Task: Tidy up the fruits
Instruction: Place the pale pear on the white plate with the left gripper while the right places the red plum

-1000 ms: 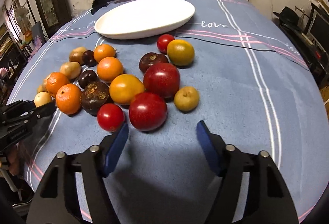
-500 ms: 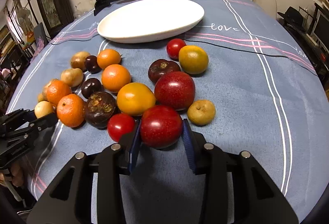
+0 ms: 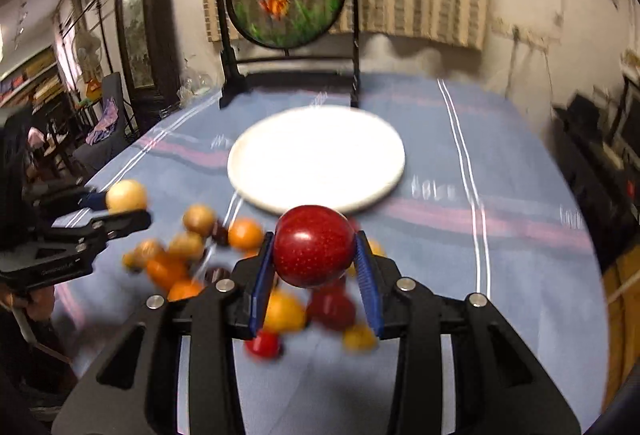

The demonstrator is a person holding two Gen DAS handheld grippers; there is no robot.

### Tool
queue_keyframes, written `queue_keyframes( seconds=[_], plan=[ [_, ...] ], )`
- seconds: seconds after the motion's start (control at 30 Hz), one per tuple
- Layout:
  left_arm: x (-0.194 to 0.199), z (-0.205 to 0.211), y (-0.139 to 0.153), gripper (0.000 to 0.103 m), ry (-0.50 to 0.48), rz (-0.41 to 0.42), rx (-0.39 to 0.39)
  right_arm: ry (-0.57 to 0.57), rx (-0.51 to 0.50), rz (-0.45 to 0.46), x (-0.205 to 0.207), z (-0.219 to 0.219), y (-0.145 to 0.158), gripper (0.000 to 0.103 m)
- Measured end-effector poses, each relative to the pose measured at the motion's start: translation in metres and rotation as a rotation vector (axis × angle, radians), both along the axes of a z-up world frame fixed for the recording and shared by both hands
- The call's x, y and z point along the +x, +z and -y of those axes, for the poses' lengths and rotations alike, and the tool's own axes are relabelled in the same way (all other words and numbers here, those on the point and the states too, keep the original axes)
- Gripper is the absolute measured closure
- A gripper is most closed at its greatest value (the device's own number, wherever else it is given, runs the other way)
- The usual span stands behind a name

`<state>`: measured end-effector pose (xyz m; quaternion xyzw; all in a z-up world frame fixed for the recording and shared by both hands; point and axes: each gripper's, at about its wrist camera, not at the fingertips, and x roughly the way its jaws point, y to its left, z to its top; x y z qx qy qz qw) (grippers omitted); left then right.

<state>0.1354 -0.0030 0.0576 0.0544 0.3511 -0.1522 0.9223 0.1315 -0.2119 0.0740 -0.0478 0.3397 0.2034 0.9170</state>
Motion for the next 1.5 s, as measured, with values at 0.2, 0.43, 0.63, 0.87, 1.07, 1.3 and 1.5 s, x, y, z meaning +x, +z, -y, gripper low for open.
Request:
queue_keyframes(
  seconds=[0.2,0.43,0.63,0.87,1.07,1.3,1.5],
  plan=[
    [0.119,0.008,-0.021,0.067,0.098,-0.150,-0.041,-0.009,-0.122,-0.101,0.107,-0.031,-0.035,0.064],
    [0.192,0.013,-0.059,0.067,0.159,-0.197,0.056,-0.079,-0.169,-0.190,0.189,-0.039,-0.077,0.064],
    [0.222,0.009,-0.081,0.067,0.191,-0.246,0.082,-0.112,-0.141,-0.278,0.219,-0.040,-0.093,0.064],
    [0.199,0.006,-0.062,0.029,0.180,-0.180,0.025,-0.118,-0.036,-0.186,0.193,-0.027,-0.065,0.040],
    [0.151,-0.013,-0.027,0.015,0.161,-0.141,-0.065,-0.114,0.067,-0.157,0.133,0.008,-0.038,0.040],
    [0.054,-0.051,-0.021,0.009,0.188,-0.101,-0.082,-0.098,0.166,-0.123,0.023,0.053,-0.030,0.038],
    [-0.016,-0.065,-0.037,0.009,0.214,-0.091,-0.048,-0.063,0.144,-0.125,-0.055,0.051,-0.050,0.038]
  ],
)
